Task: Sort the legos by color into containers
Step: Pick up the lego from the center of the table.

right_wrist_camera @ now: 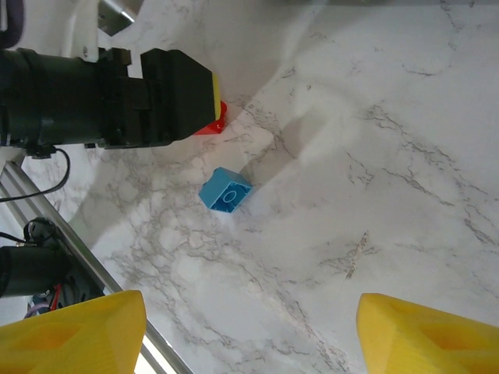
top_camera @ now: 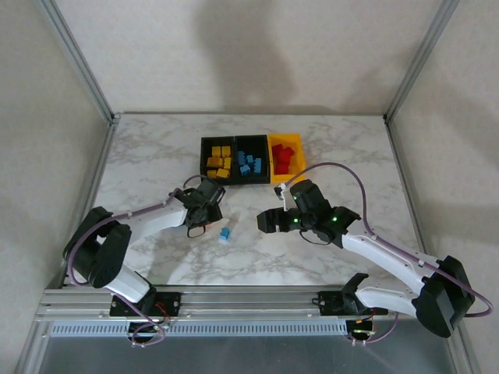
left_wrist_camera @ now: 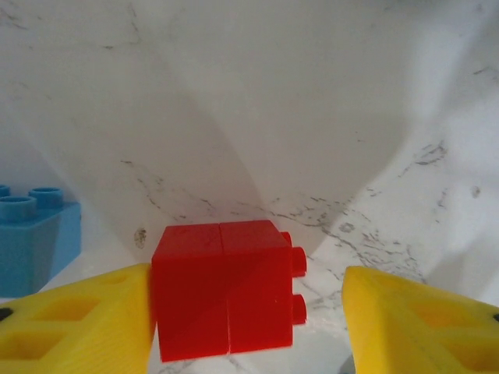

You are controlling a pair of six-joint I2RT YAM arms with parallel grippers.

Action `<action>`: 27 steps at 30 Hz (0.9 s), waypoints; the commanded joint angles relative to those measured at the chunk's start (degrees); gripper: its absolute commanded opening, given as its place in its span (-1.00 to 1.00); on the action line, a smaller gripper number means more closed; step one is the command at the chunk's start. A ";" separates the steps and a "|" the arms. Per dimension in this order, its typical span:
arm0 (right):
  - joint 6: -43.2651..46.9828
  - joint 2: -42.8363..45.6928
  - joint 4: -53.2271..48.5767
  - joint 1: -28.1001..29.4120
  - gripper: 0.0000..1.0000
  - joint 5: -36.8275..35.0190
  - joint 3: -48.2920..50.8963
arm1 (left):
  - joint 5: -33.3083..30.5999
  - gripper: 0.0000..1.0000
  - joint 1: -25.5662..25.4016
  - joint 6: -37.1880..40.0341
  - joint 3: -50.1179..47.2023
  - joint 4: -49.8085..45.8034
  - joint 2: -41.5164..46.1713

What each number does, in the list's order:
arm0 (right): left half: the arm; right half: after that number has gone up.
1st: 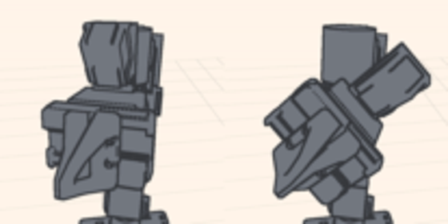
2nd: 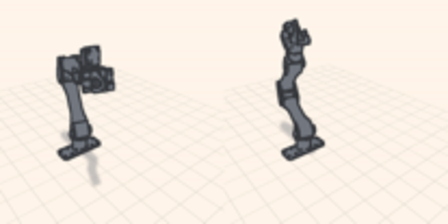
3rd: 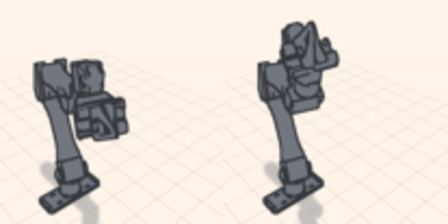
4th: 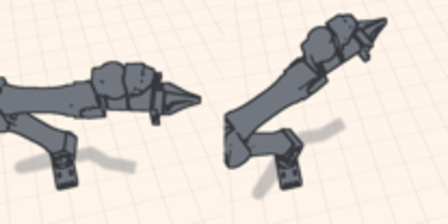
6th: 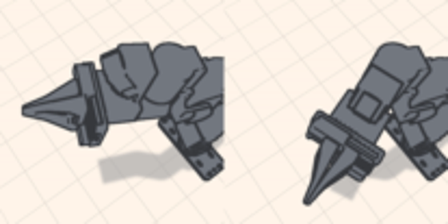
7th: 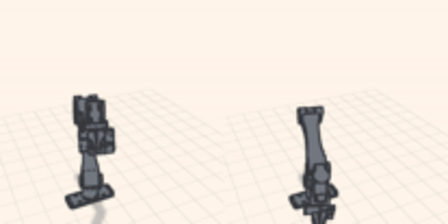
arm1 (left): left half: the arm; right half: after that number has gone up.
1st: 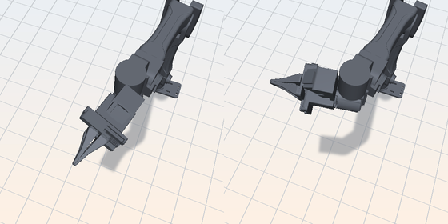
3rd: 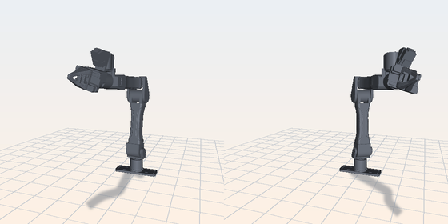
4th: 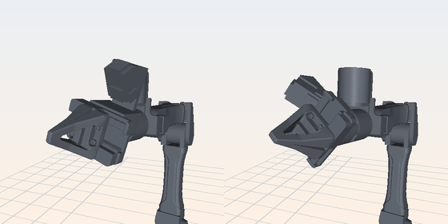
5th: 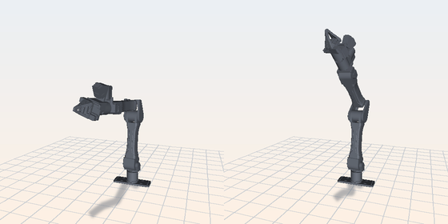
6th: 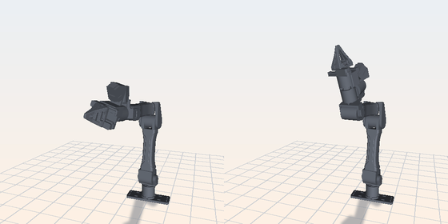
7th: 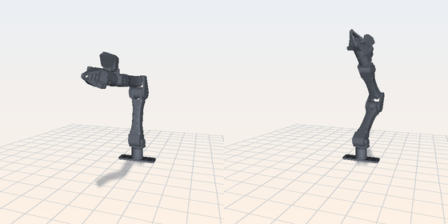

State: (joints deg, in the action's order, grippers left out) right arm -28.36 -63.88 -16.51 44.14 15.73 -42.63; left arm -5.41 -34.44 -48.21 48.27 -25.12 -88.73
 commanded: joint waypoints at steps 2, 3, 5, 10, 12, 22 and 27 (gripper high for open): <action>-0.38 1.25 -0.01 0.21 0.43 0.13 1.01 | -2.24 0.00 -0.63 -0.25 1.88 0.18 -1.98; -0.38 1.43 -0.17 0.18 0.43 -0.06 1.16 | -2.24 -0.06 -0.63 -0.10 2.08 0.07 -2.22; -0.47 1.61 -0.61 0.17 0.43 -0.71 1.45 | -2.24 -0.16 -0.74 0.25 2.44 -0.10 -2.34; -1.55 2.49 -0.10 -0.30 0.43 -1.73 2.72 | -2.10 -0.29 -0.77 1.01 3.66 -0.69 -2.68; -2.32 3.18 -0.01 -0.79 0.43 -1.82 3.05 | -1.42 -0.30 -0.97 1.25 4.30 -0.63 -2.24; -8.55 9.93 -2.36 -11.24 0.43 -5.92 6.89 | 0.50 -0.31 -4.56 4.17 17.23 -3.43 -4.93; -9.01 14.22 -3.17 -15.79 0.43 -7.59 6.75 | 1.40 -0.32 -6.45 5.30 26.64 -4.31 -10.34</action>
State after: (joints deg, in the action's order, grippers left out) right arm -36.03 -51.88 -18.79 29.82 9.98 -36.18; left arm -5.06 -39.75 -44.88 70.54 -27.27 -96.18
